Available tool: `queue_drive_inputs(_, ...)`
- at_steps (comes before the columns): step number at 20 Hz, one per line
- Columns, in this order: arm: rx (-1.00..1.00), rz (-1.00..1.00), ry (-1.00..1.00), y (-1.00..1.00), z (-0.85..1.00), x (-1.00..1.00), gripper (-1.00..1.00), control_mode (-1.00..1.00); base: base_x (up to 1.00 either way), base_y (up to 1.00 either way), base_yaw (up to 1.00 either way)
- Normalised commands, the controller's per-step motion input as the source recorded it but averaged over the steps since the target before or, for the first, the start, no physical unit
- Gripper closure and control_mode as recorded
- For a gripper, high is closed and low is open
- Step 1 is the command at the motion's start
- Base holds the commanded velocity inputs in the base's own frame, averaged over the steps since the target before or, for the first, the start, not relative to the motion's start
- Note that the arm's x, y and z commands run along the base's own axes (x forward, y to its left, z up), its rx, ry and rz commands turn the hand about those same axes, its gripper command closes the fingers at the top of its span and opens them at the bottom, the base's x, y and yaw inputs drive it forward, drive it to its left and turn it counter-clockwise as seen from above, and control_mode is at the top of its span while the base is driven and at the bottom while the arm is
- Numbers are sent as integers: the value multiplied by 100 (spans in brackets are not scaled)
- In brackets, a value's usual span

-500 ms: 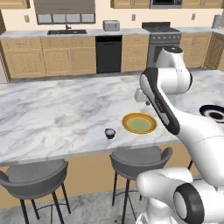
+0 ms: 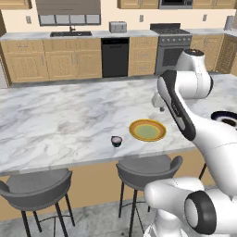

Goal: Place two yogurt containers on each plate.

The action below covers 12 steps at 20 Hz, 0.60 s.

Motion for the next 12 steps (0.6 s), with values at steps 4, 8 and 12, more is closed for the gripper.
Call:
queue_drive_inputs(4, 8, -11, 8, -99, -3, 0, -100, -100, 0, 0, 0)
queue_drive_inputs(8, 7, -12, 6, -86, -1, 8, -100, -100, 0, 0, 0)
queue_drive_inputs(12, 4, -11, 4, -71, -3, 14, -100, -100, 0, 0, 0)
